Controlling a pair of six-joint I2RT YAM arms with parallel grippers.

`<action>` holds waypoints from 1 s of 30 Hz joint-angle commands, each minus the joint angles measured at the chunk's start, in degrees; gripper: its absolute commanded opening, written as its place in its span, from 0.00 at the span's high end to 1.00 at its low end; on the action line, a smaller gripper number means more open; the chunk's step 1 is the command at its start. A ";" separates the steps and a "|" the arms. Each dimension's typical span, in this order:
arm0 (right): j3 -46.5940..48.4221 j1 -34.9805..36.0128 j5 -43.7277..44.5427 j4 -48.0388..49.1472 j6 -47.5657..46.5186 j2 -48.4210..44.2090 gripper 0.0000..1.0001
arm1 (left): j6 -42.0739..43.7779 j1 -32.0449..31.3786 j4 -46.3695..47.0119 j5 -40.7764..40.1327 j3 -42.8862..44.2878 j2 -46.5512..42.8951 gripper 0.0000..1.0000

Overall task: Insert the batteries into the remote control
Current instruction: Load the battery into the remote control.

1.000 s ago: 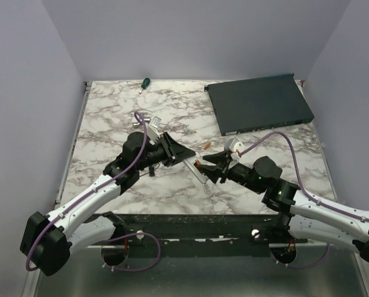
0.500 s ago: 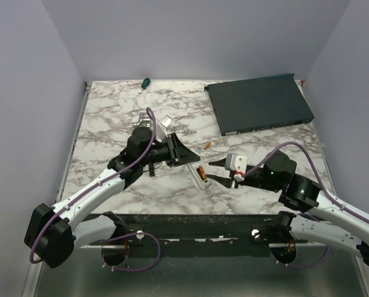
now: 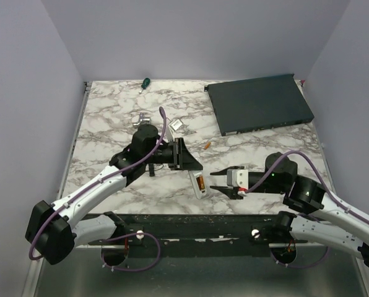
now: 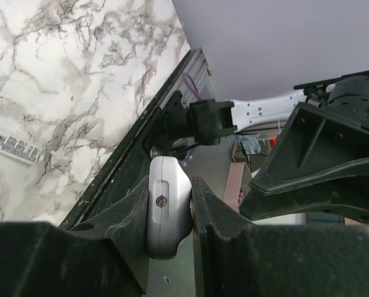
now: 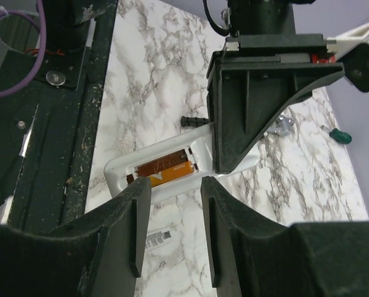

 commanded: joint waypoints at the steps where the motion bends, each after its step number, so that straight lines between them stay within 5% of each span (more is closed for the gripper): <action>1: -1.41 0.11 -3.37 3.69 -1.55 0.07 0.54 | 3.51 -1.00 -2.74 3.62 2.06 0.80 1.00; 30: -9.84 0.11 -7.67 21.01 1.22 3.36 0.62 | 2.77 -2.19 -1.18 5.37 2.78 1.33 1.00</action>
